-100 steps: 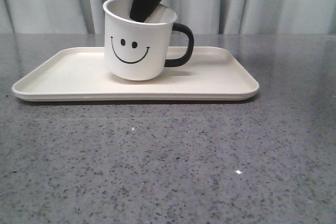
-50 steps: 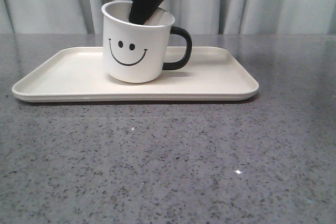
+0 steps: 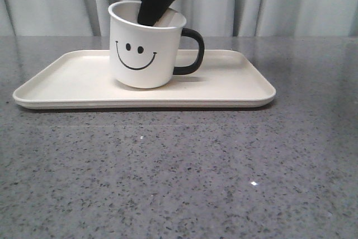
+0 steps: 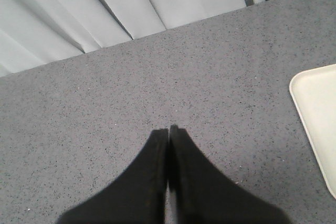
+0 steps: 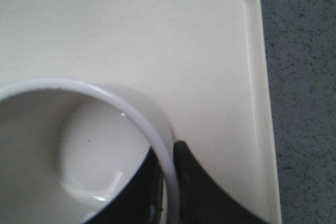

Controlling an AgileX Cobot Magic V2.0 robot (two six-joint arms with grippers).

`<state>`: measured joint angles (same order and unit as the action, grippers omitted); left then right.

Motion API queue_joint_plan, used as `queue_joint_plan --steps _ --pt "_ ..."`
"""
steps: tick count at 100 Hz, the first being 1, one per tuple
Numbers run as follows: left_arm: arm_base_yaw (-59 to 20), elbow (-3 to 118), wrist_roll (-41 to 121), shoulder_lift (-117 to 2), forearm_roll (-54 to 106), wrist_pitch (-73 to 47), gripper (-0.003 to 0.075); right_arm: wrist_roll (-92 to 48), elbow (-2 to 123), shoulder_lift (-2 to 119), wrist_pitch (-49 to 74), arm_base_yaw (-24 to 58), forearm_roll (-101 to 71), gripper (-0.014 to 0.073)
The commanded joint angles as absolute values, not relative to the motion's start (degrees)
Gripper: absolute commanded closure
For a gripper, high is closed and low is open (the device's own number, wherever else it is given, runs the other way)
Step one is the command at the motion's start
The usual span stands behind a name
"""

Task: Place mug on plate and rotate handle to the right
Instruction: 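Set the mug down on the tray and adjust its rotation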

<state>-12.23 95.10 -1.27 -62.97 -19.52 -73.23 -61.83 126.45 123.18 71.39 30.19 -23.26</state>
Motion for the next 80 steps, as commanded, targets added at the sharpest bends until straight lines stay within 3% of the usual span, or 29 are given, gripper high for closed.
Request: queue_joint_plan --steps 1,80 --pt "-12.1 96.3 -1.7 -62.2 -20.2 -72.3 0.0740 -62.0 127.9 120.6 76.5 30.2 -25.0 0.0496" --pt "-12.1 96.3 -1.7 -62.2 -20.2 -72.3 0.0740 -62.0 128.1 120.6 76.5 32.5 -25.1 0.0470"
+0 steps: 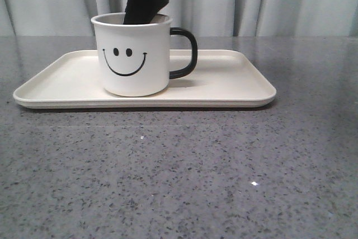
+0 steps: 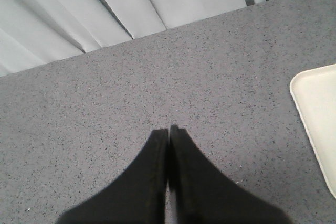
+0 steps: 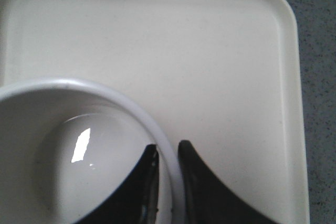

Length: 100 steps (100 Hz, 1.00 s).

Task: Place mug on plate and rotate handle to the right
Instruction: 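Set the mug down on the tray and adjust its rotation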

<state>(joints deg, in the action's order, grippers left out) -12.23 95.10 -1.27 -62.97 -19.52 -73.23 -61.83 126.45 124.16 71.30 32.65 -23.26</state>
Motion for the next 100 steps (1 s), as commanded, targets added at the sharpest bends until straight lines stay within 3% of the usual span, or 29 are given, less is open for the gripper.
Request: queue_joint_plan --steps 1,64,86,100 --pt "-12.1 96.3 -1.7 -62.2 -20.2 -72.3 0.0740 -62.0 128.1 120.6 76.5 32.5 -25.1 0.0470" --pt "-12.1 96.3 -1.7 -62.2 -20.2 -72.3 0.0740 -62.1 128.2 120.6 76.5 32.5 -25.2 0.0469" --pt "-12.1 96.3 -1.7 -62.2 -20.2 -72.3 0.0740 -62.1 128.2 120.6 76.5 32.5 -25.2 0.0366" --pt "-12.1 96.3 -1.7 -62.2 -20.2 -72.3 0.0740 -62.1 128.2 120.6 76.5 32.5 -25.7 0.0364"
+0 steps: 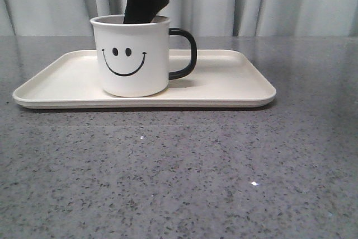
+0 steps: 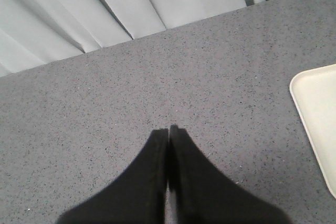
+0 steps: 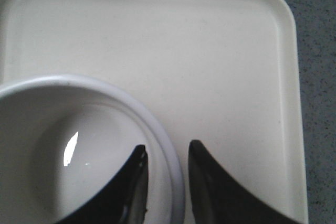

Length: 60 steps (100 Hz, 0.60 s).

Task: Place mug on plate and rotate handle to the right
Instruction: 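Set the mug down on the tray and adjust its rotation, then open the right gripper and lift it out of the mug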

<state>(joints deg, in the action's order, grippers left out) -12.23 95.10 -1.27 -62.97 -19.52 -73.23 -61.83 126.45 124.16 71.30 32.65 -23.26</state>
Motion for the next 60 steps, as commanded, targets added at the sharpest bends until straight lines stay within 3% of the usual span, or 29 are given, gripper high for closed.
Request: queue_joint_plan --steps 1,60 --pt "-12.1 96.3 -1.7 -62.2 -20.2 -72.3 0.0740 -62.1 128.2 120.6 76.5 32.5 -25.7 0.0364" --pt "-12.1 96.3 -1.7 -62.2 -20.2 -72.3 0.0740 -61.9 132.5 115.1 76.5 32.5 -29.4 0.0365"
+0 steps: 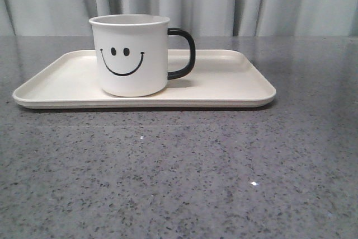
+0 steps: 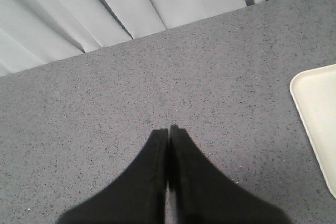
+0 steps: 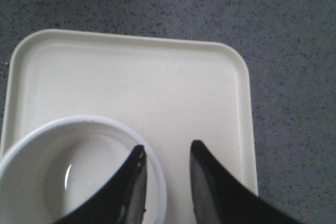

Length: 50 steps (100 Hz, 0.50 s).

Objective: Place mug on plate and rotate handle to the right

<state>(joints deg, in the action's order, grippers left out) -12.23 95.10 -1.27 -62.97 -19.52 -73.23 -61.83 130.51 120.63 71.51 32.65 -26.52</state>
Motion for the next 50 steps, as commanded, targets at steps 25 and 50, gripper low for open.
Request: queue_joint_plan --steps 25,50 --pt "-12.1 96.3 -1.7 -62.2 -19.9 -72.3 0.0740 -58.2 132.7 110.1 76.5 32.4 -29.8 0.0365" --pt "-12.1 96.3 -1.7 -62.2 -19.9 -71.9 0.0740 -47.8 132.7 100.4 72.5 28.1 -30.3 0.0370"
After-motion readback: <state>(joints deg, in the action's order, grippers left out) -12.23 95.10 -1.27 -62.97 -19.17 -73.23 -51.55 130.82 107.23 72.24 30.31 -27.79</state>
